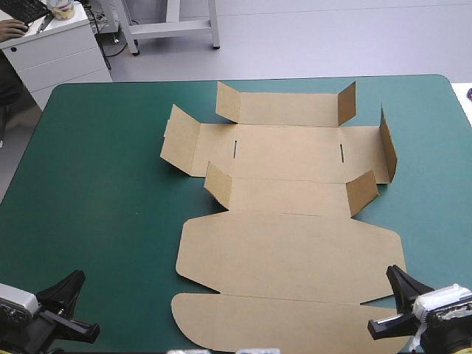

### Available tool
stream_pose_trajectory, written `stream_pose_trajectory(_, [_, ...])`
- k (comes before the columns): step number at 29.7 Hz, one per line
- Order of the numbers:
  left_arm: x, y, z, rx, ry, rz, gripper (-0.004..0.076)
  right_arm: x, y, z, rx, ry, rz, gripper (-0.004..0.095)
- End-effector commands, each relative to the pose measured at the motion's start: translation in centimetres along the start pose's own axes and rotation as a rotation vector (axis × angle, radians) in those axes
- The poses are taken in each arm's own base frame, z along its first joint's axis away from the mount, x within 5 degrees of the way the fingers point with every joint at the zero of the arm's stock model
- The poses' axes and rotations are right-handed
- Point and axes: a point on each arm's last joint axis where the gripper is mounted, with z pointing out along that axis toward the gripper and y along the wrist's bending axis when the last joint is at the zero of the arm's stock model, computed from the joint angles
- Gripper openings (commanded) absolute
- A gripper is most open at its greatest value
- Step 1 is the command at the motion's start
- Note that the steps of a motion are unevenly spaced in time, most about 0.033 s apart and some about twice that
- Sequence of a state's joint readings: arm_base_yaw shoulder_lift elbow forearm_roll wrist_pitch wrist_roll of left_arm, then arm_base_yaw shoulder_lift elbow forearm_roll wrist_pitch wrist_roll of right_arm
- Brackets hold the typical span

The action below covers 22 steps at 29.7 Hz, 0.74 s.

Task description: Fold the box

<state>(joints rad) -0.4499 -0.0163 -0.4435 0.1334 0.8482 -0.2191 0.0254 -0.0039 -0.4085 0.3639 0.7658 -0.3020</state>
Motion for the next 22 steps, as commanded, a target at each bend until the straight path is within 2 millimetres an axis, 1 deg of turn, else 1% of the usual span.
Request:
stream_pose_trajectory(1, [-1.2,-0.1,-0.8,0.018,-0.112,-0.006,-0.0010,-1.3,0.0,-0.2,0.005,-0.078,0.006,0.0027])
stream_pose_trajectory(3, [-1.2,-0.1,-0.8,0.018,-0.112,-0.006,-0.0010,-1.3,0.0,-0.2,0.005,-0.078,0.006,0.0105])
stream_pose_trajectory(5, [-1.2,-0.1,-0.8,0.018,-0.112,-0.006,-0.0010,-1.3,0.0,-0.2,0.005,-0.078,0.006,0.0224])
stream_pose_trajectory(7, [-1.2,-0.1,-0.8,0.018,-0.112,-0.006,-0.0010,-1.3,0.0,-0.2,0.005,-0.078,0.006,0.0400])
stream_pose_trajectory(10, [-1.2,-0.1,-0.8,0.018,-0.112,-0.006,-0.0010,-1.3,0.0,-0.2,0.005,-0.078,0.008,0.0634])
stream_pose_trajectory(12, [-1.2,-0.1,-0.8,0.018,-0.112,-0.006,-0.0010,-1.3,-0.1,-0.2,0.009,-0.077,0.010,0.0731])
stream_pose_trajectory(13, [-1.2,-0.1,-0.8,0.018,-0.112,-0.006,-0.0010,-1.3,-0.1,-0.1,0.009,-0.071,0.014,0.0749])
stream_pose_trajectory(16, [-1.2,-0.1,-0.8,0.018,-0.112,-0.006,-0.0010,-1.4,-0.2,0.2,0.011,-0.051,0.030,0.0748])
stream_pose_trajectory(19, [-1.2,-0.1,-0.8,0.018,-0.112,-0.006,-0.0010,-2.1,-0.3,0.6,0.006,-0.017,0.110,0.0748])
stream_pose_trajectory(22, [-1.2,-0.1,-0.8,0.018,-0.112,-0.006,-0.0010,-3.2,-0.5,1.1,0.007,0.033,0.114,0.0747])
